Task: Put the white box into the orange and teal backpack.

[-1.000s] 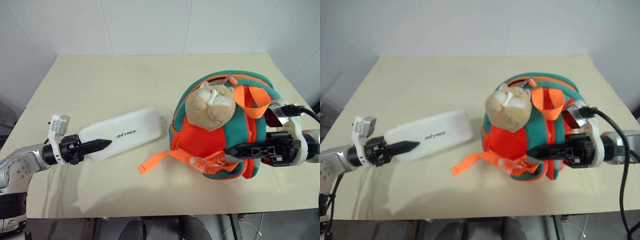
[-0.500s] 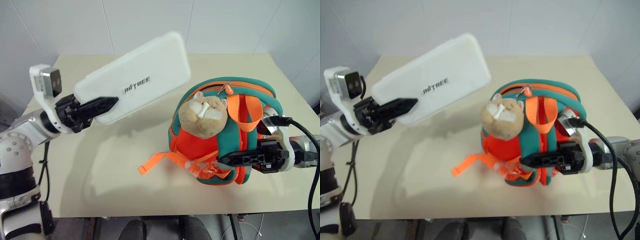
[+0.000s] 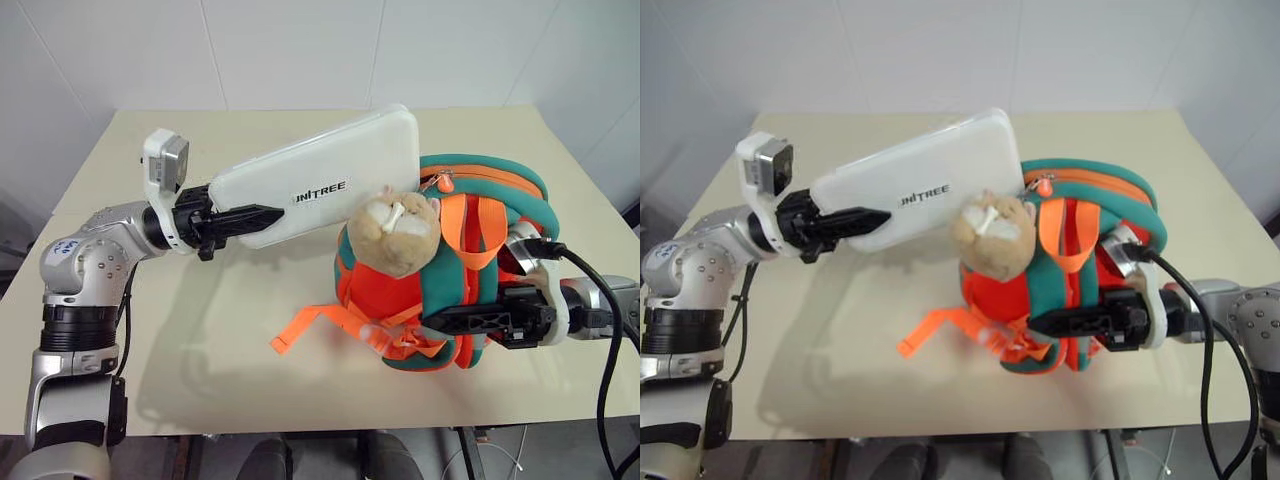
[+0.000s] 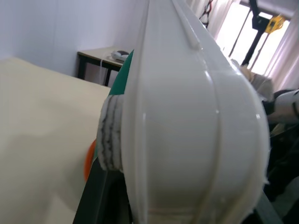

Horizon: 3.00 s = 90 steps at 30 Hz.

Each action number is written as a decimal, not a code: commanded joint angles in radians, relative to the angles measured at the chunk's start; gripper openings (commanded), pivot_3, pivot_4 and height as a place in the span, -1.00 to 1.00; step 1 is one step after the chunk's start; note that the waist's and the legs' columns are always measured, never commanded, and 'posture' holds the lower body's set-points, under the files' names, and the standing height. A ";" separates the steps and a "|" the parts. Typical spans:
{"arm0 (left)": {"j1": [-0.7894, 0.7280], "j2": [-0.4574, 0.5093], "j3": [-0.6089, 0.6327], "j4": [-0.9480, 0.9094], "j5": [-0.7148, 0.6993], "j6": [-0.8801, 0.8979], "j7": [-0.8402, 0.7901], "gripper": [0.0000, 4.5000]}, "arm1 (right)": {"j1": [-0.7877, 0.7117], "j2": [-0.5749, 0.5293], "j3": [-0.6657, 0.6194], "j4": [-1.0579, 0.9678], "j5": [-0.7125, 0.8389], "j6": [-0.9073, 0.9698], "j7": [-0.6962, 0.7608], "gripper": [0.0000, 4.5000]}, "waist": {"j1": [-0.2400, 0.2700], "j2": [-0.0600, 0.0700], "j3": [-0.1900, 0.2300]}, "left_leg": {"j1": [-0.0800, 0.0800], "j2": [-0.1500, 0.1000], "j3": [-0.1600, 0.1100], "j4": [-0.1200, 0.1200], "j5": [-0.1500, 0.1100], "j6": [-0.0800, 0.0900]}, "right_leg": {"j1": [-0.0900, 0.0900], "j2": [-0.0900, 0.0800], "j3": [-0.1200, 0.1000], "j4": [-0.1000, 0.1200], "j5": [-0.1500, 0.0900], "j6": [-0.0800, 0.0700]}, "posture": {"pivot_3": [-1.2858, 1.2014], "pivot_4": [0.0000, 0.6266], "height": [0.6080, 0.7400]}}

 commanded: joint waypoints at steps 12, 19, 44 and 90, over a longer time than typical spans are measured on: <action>-0.149 0.054 -0.088 0.184 0.277 -0.249 -0.098 -0.45 | 0.013 0.024 -0.046 -0.058 0.110 0.005 -0.090 -0.74 | 0.013 -0.001 0.000 | 0.000 0.000 0.000 0.001 -0.001 0.001 | 0.000 0.000 0.000 0.000 0.000 0.000 | 0.03 -0.52 1.00; -0.245 -0.001 -0.081 0.262 0.339 -0.338 -0.067 -0.45 | 0.017 0.028 -0.048 -0.065 0.133 0.004 -0.112 -0.74 | 0.022 -0.001 0.000 | -0.001 0.000 0.000 0.002 -0.001 0.001 | 0.000 0.000 0.000 0.000 0.000 0.001 | 0.03 -0.52 1.00; -0.466 -0.300 -0.300 0.452 0.519 -0.369 -0.222 -0.45 | 0.009 0.038 -0.028 -0.062 0.136 0.000 -0.112 -0.74 | 0.021 -0.001 0.000 | -0.003 -0.001 0.000 0.004 -0.002 0.004 | 0.000 0.000 0.000 0.000 0.001 0.002 | 0.03 -0.52 1.00; -0.341 0.005 -0.142 0.012 0.201 0.096 -0.346 0.99 | 0.002 0.086 0.019 -0.048 0.032 -0.060 -0.053 -0.74 | 0.016 -0.001 0.000 | -0.003 0.000 0.000 0.008 -0.002 0.004 | -0.001 0.001 0.001 0.004 0.001 0.002 | 0.03 -0.52 1.00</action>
